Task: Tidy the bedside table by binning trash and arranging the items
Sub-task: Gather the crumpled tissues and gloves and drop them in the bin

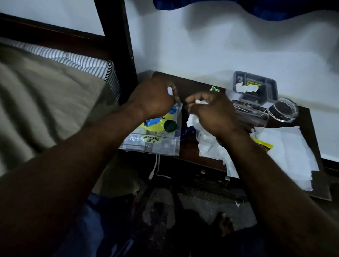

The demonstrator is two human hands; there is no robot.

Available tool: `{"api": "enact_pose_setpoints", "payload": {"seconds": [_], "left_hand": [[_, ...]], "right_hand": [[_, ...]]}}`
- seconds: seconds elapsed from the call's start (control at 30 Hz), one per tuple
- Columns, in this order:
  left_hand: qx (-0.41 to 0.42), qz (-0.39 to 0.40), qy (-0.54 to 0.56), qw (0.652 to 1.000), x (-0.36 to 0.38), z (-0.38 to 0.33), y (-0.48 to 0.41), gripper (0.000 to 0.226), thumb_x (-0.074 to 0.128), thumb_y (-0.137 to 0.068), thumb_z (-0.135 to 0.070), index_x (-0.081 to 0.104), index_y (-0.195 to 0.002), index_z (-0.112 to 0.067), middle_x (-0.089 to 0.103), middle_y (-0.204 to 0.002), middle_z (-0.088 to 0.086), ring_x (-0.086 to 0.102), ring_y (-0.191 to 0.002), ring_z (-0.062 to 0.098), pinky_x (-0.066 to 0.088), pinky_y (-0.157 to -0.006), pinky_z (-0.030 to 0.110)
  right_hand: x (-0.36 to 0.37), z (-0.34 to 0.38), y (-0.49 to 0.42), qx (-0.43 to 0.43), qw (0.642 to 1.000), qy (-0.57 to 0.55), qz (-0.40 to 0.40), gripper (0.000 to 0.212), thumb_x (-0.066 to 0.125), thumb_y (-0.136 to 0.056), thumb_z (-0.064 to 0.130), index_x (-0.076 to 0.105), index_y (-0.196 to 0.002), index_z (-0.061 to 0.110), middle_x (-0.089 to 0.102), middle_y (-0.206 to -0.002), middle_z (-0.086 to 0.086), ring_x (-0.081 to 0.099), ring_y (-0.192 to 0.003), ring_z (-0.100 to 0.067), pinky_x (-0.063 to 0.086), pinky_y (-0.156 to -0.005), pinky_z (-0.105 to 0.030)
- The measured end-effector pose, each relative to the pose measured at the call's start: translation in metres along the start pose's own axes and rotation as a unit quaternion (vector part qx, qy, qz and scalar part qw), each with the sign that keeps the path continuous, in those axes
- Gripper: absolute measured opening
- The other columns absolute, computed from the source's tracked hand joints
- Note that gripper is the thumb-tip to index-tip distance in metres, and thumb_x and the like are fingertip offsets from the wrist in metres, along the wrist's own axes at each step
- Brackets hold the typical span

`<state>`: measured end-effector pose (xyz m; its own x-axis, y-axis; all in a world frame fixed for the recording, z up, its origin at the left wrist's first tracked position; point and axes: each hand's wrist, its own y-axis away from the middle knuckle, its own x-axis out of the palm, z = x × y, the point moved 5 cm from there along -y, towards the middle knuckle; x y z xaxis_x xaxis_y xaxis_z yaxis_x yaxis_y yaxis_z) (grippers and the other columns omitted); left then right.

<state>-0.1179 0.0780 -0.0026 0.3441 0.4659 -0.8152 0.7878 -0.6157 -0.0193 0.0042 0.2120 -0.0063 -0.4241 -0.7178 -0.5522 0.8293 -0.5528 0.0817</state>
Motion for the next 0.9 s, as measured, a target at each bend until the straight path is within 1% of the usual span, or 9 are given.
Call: {"api": "enact_pose_setpoints", "payload": {"seconds": [0.07, 0.2, 0.27, 0.37, 0.43, 0.57, 0.7, 0.8, 0.9], "left_hand": [[0.001, 0.007, -0.032, 0.999, -0.002, 0.002, 0.000, 0.014, 0.075, -0.084, -0.038, 0.064, -0.079, -0.030, 0.065, -0.095, -0.006, 0.065, -0.096, 0.019, 0.048, -0.080, 0.028], [-0.023, 0.033, -0.112, 0.993, -0.012, 0.017, -0.003, 0.045, 0.081, -0.072, -0.062, 0.059, -0.073, -0.022, 0.064, -0.091, -0.003, 0.059, -0.078, 0.019, 0.042, -0.069, 0.028], [-0.048, 0.062, -0.172, 0.982, -0.013, 0.031, -0.003, 0.051, 0.082, -0.072, -0.059, 0.053, -0.066, -0.018, 0.067, -0.090, 0.003, 0.059, -0.077, 0.024, 0.042, -0.067, 0.030], [-0.058, 0.067, -0.204, 0.975, -0.015, 0.041, -0.002, 0.033, 0.078, -0.076, -0.046, 0.059, -0.085, -0.021, 0.071, -0.105, 0.009, 0.067, -0.095, 0.032, 0.052, -0.075, 0.036], [-0.062, 0.055, -0.201, 0.976, -0.017, 0.041, -0.002, 0.031, 0.078, -0.075, -0.041, 0.055, -0.089, -0.025, 0.070, -0.106, 0.009, 0.066, -0.095, 0.032, 0.050, -0.075, 0.035], [-0.068, 0.062, -0.179, 0.979, -0.017, 0.042, -0.005, 0.034, 0.077, -0.075, -0.044, 0.050, -0.073, -0.023, 0.062, -0.090, 0.004, 0.053, -0.079, 0.025, 0.043, -0.071, 0.031], [-0.063, 0.065, -0.172, 0.981, -0.015, 0.039, -0.003, 0.034, 0.076, -0.076, -0.041, 0.052, -0.061, -0.022, 0.060, -0.079, -0.001, 0.055, -0.075, 0.024, 0.041, -0.068, 0.030], [-0.041, 0.077, -0.162, 0.983, -0.012, 0.035, -0.003, 0.027, 0.075, -0.083, -0.046, 0.065, -0.073, -0.023, 0.065, -0.089, -0.004, 0.060, -0.084, 0.021, 0.042, -0.071, 0.028], [-0.022, 0.078, -0.140, 0.987, -0.011, 0.027, -0.004, 0.027, 0.076, -0.085, -0.047, 0.072, -0.101, -0.024, 0.071, -0.108, -0.003, 0.065, -0.100, 0.022, 0.040, -0.074, 0.027]], "right_hand": [[0.014, 0.000, 0.002, 0.012, 0.998, 0.044, 0.047, 0.017, 0.074, -0.078, 0.017, 0.082, -0.088, 0.029, 0.079, -0.101, 0.009, 0.072, -0.099, -0.016, 0.058, -0.093, -0.037], [0.034, -0.001, 0.008, 0.026, 0.968, 0.214, 0.126, 0.025, 0.065, -0.079, 0.035, 0.079, -0.097, 0.025, 0.077, -0.109, -0.004, 0.070, -0.103, -0.029, 0.057, -0.091, -0.034], [0.042, -0.003, 0.011, 0.041, 0.950, 0.257, 0.174, 0.032, 0.062, -0.082, 0.036, 0.079, -0.107, 0.025, 0.076, -0.116, -0.006, 0.069, -0.106, -0.031, 0.056, -0.091, -0.034], [0.046, -0.007, 0.013, 0.060, 0.939, 0.271, 0.202, 0.032, 0.066, -0.085, 0.029, 0.078, -0.114, 0.031, 0.074, -0.125, -0.004, 0.069, -0.108, -0.030, 0.058, -0.096, -0.037], [0.047, -0.009, 0.012, 0.084, 0.944, 0.245, 0.205, 0.032, 0.071, -0.080, 0.028, 0.079, -0.112, 0.032, 0.074, -0.124, -0.004, 0.069, -0.106, -0.028, 0.058, -0.097, -0.038], [0.048, -0.016, 0.010, 0.113, 0.946, 0.219, 0.209, 0.034, 0.078, -0.073, 0.032, 0.082, -0.107, 0.027, 0.077, -0.117, -0.004, 0.070, -0.104, -0.026, 0.058, -0.098, -0.041], [0.042, -0.014, 0.006, 0.096, 0.960, 0.196, 0.176, 0.030, 0.081, -0.070, 0.033, 0.083, -0.097, 0.020, 0.080, -0.098, -0.005, 0.072, -0.095, -0.026, 0.061, -0.091, -0.042], [0.031, -0.008, 0.003, 0.078, 0.982, 0.135, 0.103, 0.028, 0.089, -0.066, 0.038, 0.082, -0.084, 0.017, 0.079, -0.082, -0.005, 0.073, -0.083, -0.026, 0.061, -0.081, -0.042], [0.018, -0.006, 0.000, 0.071, 0.995, 0.054, 0.043, 0.034, 0.093, -0.066, 0.039, 0.081, -0.087, 0.015, 0.079, -0.084, -0.002, 0.073, -0.077, -0.020, 0.057, -0.073, -0.037]]}}
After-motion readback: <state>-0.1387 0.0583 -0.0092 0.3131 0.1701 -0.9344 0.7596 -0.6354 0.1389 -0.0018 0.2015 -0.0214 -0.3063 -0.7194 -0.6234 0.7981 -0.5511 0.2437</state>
